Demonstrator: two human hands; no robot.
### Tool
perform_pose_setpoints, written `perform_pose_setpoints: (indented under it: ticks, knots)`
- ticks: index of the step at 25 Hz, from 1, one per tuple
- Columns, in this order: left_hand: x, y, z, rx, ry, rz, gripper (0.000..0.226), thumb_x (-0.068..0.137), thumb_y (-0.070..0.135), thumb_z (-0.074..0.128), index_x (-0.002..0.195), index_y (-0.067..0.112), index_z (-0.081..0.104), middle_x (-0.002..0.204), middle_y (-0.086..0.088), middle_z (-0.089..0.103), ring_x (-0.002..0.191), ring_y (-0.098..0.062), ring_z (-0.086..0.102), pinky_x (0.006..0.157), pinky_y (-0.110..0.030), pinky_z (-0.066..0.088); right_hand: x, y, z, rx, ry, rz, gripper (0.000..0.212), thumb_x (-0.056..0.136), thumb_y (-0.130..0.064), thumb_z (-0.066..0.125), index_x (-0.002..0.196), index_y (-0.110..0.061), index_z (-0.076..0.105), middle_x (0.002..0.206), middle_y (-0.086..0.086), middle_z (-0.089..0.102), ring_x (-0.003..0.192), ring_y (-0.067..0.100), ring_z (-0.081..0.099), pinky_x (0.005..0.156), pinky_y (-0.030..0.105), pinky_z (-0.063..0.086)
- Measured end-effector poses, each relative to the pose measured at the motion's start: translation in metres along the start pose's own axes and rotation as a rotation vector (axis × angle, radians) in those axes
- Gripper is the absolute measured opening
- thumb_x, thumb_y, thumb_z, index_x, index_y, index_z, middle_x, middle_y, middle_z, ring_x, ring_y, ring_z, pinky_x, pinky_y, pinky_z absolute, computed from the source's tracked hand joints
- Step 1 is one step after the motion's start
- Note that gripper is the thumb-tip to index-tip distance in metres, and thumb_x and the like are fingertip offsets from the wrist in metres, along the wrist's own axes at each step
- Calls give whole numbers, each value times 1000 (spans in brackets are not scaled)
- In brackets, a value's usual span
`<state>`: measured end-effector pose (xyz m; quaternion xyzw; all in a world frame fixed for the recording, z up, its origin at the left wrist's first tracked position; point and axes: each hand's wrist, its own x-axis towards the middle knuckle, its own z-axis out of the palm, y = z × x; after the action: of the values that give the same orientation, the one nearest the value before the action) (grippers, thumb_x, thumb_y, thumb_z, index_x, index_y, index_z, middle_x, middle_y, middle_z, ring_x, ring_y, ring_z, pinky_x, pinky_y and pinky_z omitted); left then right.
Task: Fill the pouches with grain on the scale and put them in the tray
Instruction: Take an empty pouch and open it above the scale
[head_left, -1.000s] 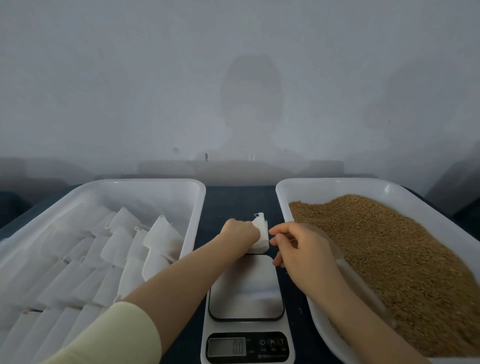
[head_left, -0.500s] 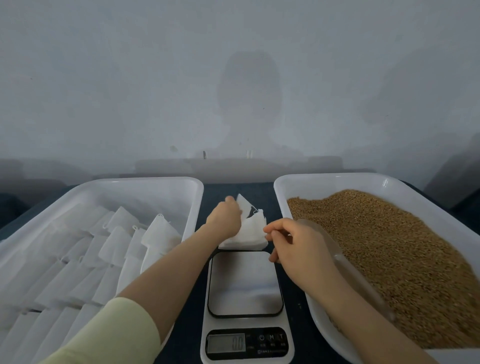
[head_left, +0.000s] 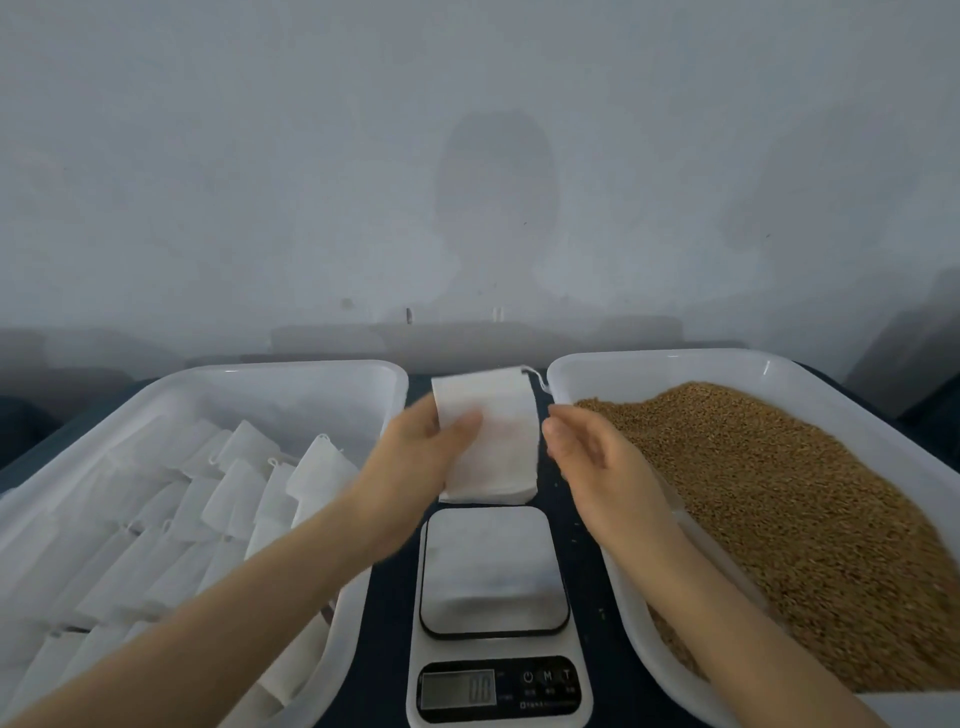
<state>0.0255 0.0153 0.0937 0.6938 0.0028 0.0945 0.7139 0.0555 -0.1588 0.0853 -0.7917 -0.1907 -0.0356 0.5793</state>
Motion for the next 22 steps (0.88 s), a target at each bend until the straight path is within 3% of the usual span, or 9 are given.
perform_pose_setpoints:
  ticks: [1, 3, 6, 8, 10, 12, 15, 19, 22]
  knots:
    - [-13, -5, -1, -32, -84, -47, 26, 97, 22, 52, 120, 15, 62, 112, -4, 71, 104, -22, 67, 88, -39, 55, 0, -3, 0, 28, -12, 0, 17, 91, -44, 52, 107, -39, 54, 90, -32, 58, 87, -26, 51, 69, -5, 37]
    - [-27, -12, -2, 9, -171, -113, 37, 89, 33, 58, 122, 17, 60, 113, -6, 70, 106, -24, 66, 90, -44, 53, -1, -5, 1, 37, -36, -10, 8, 90, -41, 56, 92, -37, 62, 79, -27, 65, 84, -18, 57, 64, -2, 39]
    - [-27, -8, -5, 49, -186, -170, 54, 77, 55, 56, 117, 19, 64, 108, -4, 72, 101, -21, 68, 82, -34, 55, -5, -3, -1, -107, -35, -67, 14, 92, -33, 56, 86, -28, 68, 75, -14, 67, 77, -8, 58, 61, 5, 41]
    - [-25, -2, -10, 72, -160, -176, 50, 74, 60, 56, 105, 23, 72, 105, 0, 73, 97, -18, 70, 78, -29, 56, -7, -2, -1, -206, -16, -126, 13, 93, -27, 56, 84, -26, 66, 75, -11, 65, 76, -4, 55, 60, 7, 38]
    - [-25, -1, -15, 187, -205, -152, 28, 80, 49, 64, 94, 27, 77, 98, 3, 74, 90, -13, 71, 74, -22, 55, -10, -2, 1, -257, -26, -163, 13, 92, -24, 58, 83, -23, 67, 69, -10, 64, 74, -4, 54, 61, 8, 38]
    - [-26, -2, -16, 287, -258, -166, 11, 86, 29, 69, 91, 26, 78, 90, 1, 75, 83, -13, 71, 72, -20, 55, -11, -2, 4, -323, -55, -217, 13, 91, -21, 60, 81, -20, 68, 64, -22, 60, 70, -10, 52, 62, 5, 36]
    - [-27, -2, -14, 302, -302, -226, 14, 91, 25, 64, 95, 19, 75, 88, 0, 76, 80, -18, 73, 69, -21, 56, -12, -2, 5, -347, -121, -257, 12, 91, -18, 61, 83, -19, 70, 60, -21, 56, 71, -9, 53, 62, 6, 36]
    - [-27, 0, -15, 320, -331, -273, 11, 90, 21, 65, 89, 14, 74, 77, 2, 74, 76, -19, 73, 68, -23, 57, -11, 0, 8, -385, -155, -314, 7, 87, -17, 65, 88, -19, 72, 81, -19, 58, 84, -2, 54, 72, 8, 35]
    - [-26, 1, -14, 279, -264, -307, 9, 87, 16, 67, 86, 11, 75, 78, -3, 74, 77, -23, 73, 66, -24, 57, -10, 0, 9, -417, 0, -327, 19, 81, -24, 72, 97, -24, 62, 98, -16, 50, 90, -2, 47, 75, 9, 35]
